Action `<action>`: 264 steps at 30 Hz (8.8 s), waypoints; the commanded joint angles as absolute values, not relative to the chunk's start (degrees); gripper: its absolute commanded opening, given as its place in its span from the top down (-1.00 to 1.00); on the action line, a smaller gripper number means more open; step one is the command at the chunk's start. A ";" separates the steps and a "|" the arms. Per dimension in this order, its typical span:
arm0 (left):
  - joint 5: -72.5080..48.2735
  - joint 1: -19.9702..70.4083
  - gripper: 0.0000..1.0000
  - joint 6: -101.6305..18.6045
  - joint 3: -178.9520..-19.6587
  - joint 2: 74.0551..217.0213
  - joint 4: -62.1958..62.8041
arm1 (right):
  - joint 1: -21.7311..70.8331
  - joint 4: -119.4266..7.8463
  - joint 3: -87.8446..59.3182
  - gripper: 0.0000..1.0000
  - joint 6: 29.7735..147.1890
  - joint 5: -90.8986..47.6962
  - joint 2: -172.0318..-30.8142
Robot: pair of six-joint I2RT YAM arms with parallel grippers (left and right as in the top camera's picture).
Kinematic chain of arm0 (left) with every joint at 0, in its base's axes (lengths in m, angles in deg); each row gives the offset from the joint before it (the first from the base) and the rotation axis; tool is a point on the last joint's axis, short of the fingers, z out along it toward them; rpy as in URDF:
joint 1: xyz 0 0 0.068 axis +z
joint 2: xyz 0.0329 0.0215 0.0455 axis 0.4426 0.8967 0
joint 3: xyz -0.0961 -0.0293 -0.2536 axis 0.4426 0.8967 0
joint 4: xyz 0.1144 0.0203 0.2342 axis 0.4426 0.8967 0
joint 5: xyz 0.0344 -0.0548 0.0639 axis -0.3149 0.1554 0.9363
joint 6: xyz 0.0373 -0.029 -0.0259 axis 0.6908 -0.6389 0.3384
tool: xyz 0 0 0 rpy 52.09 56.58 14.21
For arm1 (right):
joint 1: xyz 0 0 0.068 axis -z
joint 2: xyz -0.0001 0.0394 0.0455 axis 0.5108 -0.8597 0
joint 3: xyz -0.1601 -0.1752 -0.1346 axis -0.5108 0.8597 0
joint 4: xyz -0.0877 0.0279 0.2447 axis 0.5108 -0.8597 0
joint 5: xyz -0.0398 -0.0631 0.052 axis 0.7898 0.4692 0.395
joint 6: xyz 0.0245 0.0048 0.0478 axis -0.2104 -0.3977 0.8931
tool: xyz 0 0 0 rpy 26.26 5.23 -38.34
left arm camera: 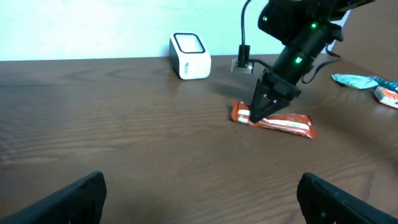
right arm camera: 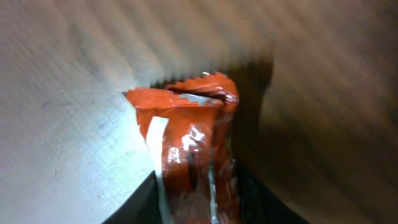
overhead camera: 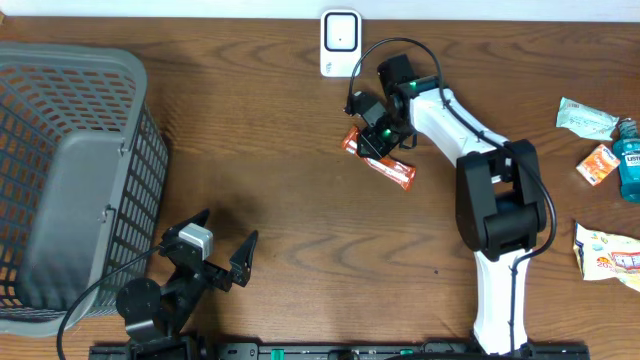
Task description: Scan the item barcode
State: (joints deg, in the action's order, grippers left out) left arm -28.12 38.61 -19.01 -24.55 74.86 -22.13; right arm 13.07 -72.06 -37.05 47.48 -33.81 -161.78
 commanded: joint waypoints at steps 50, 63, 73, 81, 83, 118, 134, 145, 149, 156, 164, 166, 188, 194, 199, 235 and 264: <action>-28.88 38.69 -0.96 -19.30 -23.59 74.60 -20.86 | 10.95 -84.26 -45.27 0.97 97.49 -37.02 -139.40; -28.88 38.69 -0.96 -19.32 -23.59 74.60 -20.86 | 6.99 -49.99 -44.24 0.97 81.79 -5.98 -141.28; -28.88 38.69 -0.96 -19.32 -23.59 74.60 -20.86 | 7.03 -16.37 -44.20 0.97 64.15 4.66 -154.61; -28.88 38.69 -0.95 -19.32 -23.59 74.60 -20.86 | 6.25 7.76 -46.80 0.97 54.01 7.35 -166.63; -28.88 38.69 -0.95 -19.32 -23.59 74.60 -20.86 | 5.59 8.13 -49.64 0.97 52.11 7.46 -169.54; -28.88 38.69 -0.96 -19.32 -23.59 74.60 -20.86 | 1.61 21.44 -66.12 0.97 29.75 20.00 -186.94; -28.88 38.69 -0.96 -19.32 -23.59 74.60 -20.86 | 0.10 16.46 -66.10 0.98 29.27 53.90 -179.70; -28.88 38.69 -0.96 -19.32 -23.59 74.60 -20.86 | 11.49 -13.68 -65.79 0.98 30.39 73.57 -173.37; -28.88 38.69 -0.96 -19.30 -23.59 74.60 -20.86 | 17.11 -33.11 -62.73 0.98 42.06 75.10 -173.37; -28.88 38.69 -0.95 -19.32 -23.59 74.60 -20.86 | 27.53 -72.59 -56.22 0.98 77.33 52.33 -173.37; -28.88 38.69 -0.96 -19.30 -23.59 74.60 -20.86 | 38.94 -77.92 -52.68 0.93 82.95 40.13 -173.21; -28.88 38.69 -0.95 -19.32 -23.59 74.60 -20.86 | 40.95 -78.40 -52.70 0.00 84.39 35.89 -172.08; -28.88 38.69 -0.95 -19.32 -23.59 74.60 -20.86 | 36.28 -83.28 -52.76 -0.99 84.39 -8.13 -115.66; -28.88 38.69 -0.96 -19.32 -23.59 74.60 -20.86 | 36.30 -83.28 -52.76 -0.99 84.39 -8.13 -105.96; -28.88 38.69 -0.96 -19.30 -23.59 74.60 -20.86 | 36.30 -83.30 -52.76 -0.98 84.39 -8.13 -99.86; -28.88 38.69 -0.96 -19.32 -23.59 74.60 -20.86 | 36.23 -120.15 -51.72 -0.98 84.37 -8.10 -71.58; -28.88 38.69 -0.96 -19.30 -23.59 74.60 -20.86 | 36.23 -119.75 -42.47 -0.98 84.42 -8.10 -44.52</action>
